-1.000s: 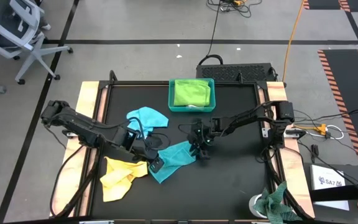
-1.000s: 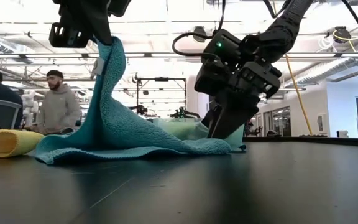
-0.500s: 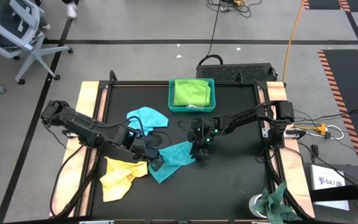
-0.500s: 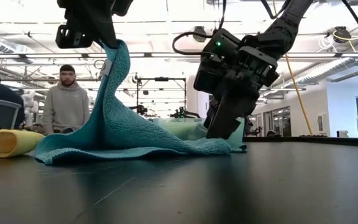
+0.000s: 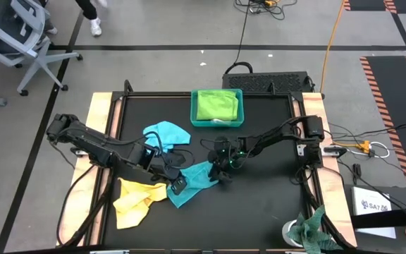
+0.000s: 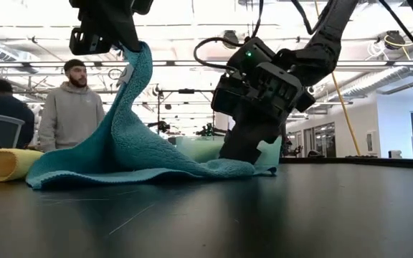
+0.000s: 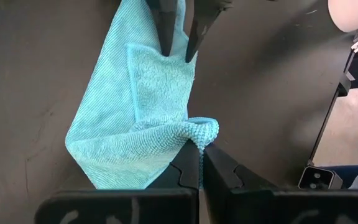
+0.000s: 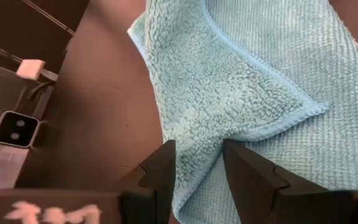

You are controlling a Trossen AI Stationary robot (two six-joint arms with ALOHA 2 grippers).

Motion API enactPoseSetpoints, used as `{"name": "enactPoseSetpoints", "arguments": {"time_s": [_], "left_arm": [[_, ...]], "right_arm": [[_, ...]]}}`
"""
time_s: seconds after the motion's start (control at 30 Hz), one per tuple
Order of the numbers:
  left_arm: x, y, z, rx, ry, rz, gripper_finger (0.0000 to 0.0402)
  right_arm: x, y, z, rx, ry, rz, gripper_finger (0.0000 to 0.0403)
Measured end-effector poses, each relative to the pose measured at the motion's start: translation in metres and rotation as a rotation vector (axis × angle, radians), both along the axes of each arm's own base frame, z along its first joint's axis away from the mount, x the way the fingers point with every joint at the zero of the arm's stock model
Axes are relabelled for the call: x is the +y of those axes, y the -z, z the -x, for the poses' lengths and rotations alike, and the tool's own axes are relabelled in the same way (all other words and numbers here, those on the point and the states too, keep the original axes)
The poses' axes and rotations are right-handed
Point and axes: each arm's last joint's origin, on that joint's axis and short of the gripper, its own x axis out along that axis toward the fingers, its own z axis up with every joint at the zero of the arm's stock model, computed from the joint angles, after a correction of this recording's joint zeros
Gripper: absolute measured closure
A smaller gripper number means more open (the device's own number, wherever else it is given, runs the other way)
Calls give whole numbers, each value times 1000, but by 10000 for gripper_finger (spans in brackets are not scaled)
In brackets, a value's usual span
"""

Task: Fold microfiber towels
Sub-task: Fold the bottom blue microfiber towel

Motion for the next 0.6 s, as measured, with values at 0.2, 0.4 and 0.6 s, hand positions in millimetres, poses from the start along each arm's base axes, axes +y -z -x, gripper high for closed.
{"name": "enactPoseSetpoints", "arguments": {"time_s": [0.2, 0.4, 0.6], "left_arm": [[0, 0, -1, -10, 4, -14, 397], [0, 0, -1, -12, 9, -21, 398], [0, 0, -1, -13, 14, -24, 399]], "right_arm": [[-14, -5, 2, 7, 64, 6, 275], [-9, -1, 4, 59, 82, 48, 275], [3, -3, 2, 52, 71, 31, 275]]}}
